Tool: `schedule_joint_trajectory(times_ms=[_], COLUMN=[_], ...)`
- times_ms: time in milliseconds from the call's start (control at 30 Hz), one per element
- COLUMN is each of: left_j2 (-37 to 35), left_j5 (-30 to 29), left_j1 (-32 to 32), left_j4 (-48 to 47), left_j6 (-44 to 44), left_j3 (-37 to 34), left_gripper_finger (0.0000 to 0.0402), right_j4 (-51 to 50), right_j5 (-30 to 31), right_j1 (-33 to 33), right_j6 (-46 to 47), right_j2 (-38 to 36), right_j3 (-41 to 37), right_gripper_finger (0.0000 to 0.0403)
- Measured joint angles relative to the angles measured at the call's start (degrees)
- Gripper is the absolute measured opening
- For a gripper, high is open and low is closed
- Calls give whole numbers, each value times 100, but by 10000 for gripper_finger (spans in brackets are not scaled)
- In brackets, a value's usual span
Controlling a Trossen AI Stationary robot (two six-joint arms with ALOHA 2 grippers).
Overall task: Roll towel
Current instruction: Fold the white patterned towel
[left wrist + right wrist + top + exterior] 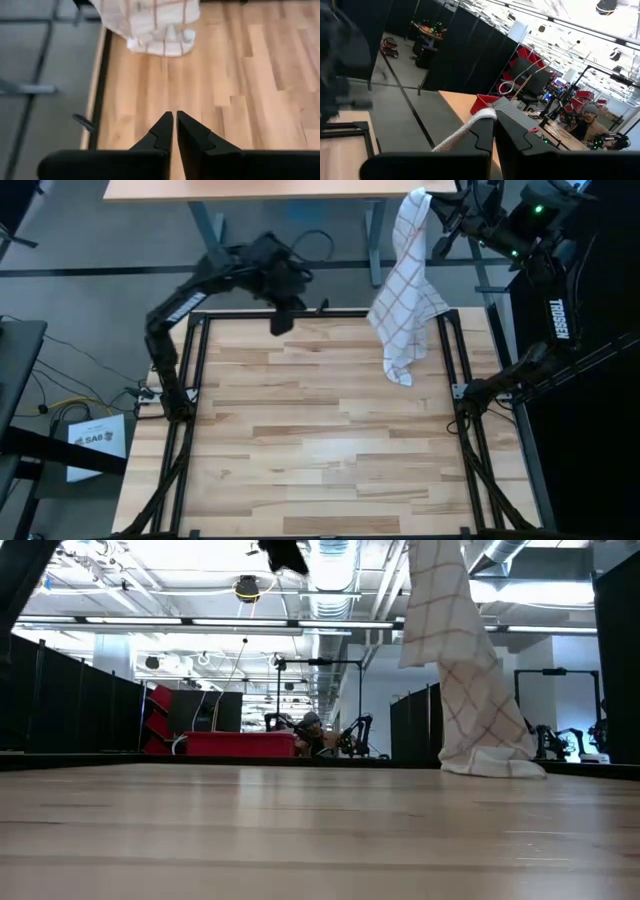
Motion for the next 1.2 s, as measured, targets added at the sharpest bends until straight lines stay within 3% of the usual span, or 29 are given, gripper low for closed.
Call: schedule_joint_trajectory(times_ms=[133,200,300,433,600,700,767,933,1200], left_j2=[247,186,109,-137,-214,-10,137,690,1247], left_j5=[331,590,395,-600,-645,-636,-285,1328,1529], left_j1=[70,97,106,109,248,436,605,920,620], left_j4=[-143,253,1076,2649,5375,6350,6490,6512,6624], left_j6=[-265,-402,-459,-373,-377,-569,-712,-1181,-329], left_j3=[-86,-339,-806,-1447,-2169,-2314,-2323,-2323,-2312], left_gripper_finger=[48,59,66,67,62,62,62,70,132], right_j4=[-31,-74,-210,-330,-336,-336,-367,-556,-777], right_j5=[0,0,0,2,0,2,33,190,371], right_j1=[0,-9,-7,-7,-7,-7,-5,-4,-4], right_j6=[-4,-24,-143,-153,-173,-145,-106,-61,263], right_j2=[-63,-111,-146,-147,-143,-121,-116,-112,-103], right_j3=[0,0,0,0,0,0,0,0,0], right_gripper_finger=[0,0,0,0,0,0,0,0,0])
